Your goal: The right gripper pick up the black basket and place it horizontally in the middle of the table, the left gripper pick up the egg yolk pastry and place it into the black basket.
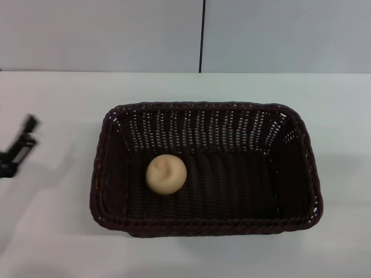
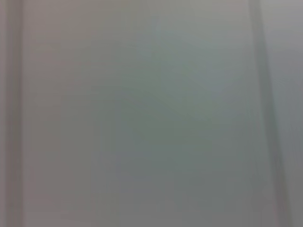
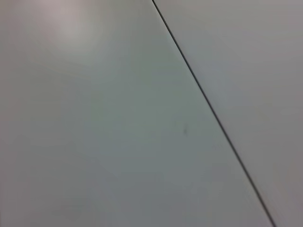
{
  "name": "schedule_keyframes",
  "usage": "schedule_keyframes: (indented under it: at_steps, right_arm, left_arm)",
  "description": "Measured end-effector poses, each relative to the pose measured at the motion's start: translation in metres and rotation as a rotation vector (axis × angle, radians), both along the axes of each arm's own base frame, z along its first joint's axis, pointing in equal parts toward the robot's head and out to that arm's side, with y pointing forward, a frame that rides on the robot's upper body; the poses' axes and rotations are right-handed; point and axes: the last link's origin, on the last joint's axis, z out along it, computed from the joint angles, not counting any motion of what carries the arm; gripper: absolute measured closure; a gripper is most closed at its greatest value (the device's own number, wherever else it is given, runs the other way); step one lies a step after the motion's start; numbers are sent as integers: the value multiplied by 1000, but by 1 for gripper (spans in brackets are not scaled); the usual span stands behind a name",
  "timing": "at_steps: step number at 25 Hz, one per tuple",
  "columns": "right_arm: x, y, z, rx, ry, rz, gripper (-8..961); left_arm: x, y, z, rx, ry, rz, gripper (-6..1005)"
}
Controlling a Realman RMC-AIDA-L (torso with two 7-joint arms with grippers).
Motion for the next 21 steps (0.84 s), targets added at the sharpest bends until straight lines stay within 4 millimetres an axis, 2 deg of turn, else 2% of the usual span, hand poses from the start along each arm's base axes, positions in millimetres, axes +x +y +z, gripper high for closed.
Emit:
schedule_keyframes:
  at_steps: [4,9,21]
  right_arm:
    - [2,5,-4,-4,0,-35,227]
    - [0,26,-9,-42,-1,-61,227]
    - [-2,30,-13,-53,2,-57,227]
  left_arm:
    - [-13,-12,9,108,-5,100,174]
    - [-17,-21,13,176,-56,152,174]
    - [-20,-20,18,214,-61,174,174]
